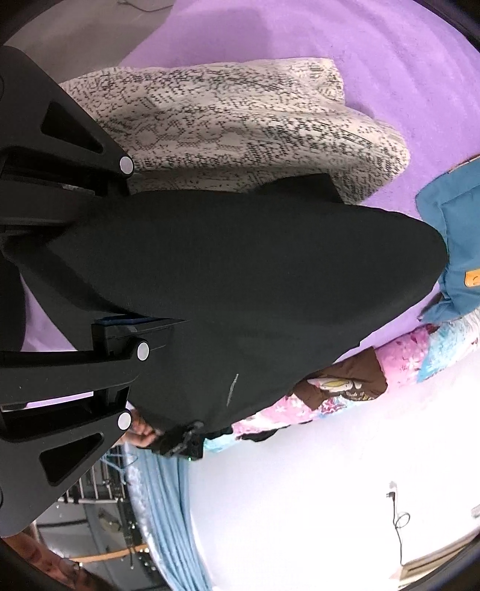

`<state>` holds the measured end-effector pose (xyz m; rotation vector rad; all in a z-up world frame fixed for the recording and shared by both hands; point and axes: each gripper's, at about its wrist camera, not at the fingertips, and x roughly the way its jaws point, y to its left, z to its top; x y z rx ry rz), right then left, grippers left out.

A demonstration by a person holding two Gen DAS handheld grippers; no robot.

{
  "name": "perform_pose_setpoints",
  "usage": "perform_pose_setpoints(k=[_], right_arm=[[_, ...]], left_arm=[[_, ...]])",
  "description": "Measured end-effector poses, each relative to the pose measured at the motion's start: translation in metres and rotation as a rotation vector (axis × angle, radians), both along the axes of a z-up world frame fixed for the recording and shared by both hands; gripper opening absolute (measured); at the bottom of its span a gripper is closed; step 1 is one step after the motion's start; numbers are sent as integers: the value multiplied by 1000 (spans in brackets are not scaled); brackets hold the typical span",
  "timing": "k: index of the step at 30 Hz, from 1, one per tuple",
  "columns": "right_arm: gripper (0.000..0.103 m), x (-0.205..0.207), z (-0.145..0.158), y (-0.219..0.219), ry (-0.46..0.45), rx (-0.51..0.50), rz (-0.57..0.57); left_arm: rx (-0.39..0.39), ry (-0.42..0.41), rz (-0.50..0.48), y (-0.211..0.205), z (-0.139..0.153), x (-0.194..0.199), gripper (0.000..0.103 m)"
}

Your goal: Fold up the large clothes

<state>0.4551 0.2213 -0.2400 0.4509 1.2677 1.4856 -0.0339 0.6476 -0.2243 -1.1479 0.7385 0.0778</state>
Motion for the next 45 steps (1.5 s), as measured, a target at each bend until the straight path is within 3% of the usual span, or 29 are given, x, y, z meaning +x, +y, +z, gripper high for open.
perform_pose_setpoints(k=[6,8,12,14,20,23,25,26,30,37,43,45], right_arm=[[33,-1,-2,-16,-37,-70,-44],[45,-2,1,-18,-70,-121,-60],[49,-10,12,-26,-123,-174,-60],[60,-12,16,-31,-138,-189,-72],[63,-13,24,-50,-154,-209,-101],[63,-15,28,-60,-164,-222,-106],[63,-18,32,-64,-189,-236,-120],[63,-20,36,-64,-197,-239,-123],[64,-28,47,-72,-233,-271,-152],[79,-57,76,-90,-304,-307,-178],[86,-104,113,-106,-412,-317,-158],[93,-122,123,-114,-457,-331,-157]], left_arm=[[50,47,-8,-2,9,-11,20],[89,79,-13,-5,15,-15,20],[207,178,-30,-24,32,-17,26],[251,203,-36,-31,39,-17,27],[265,213,-22,-35,41,-19,30],[297,243,-7,-37,42,-21,38],[336,285,13,-38,44,-27,52],[368,317,28,-38,46,-30,64],[414,356,74,-37,57,-47,70],[535,408,129,-58,91,-74,95],[618,406,131,-98,123,-99,97],[643,388,130,-116,133,-107,97]])
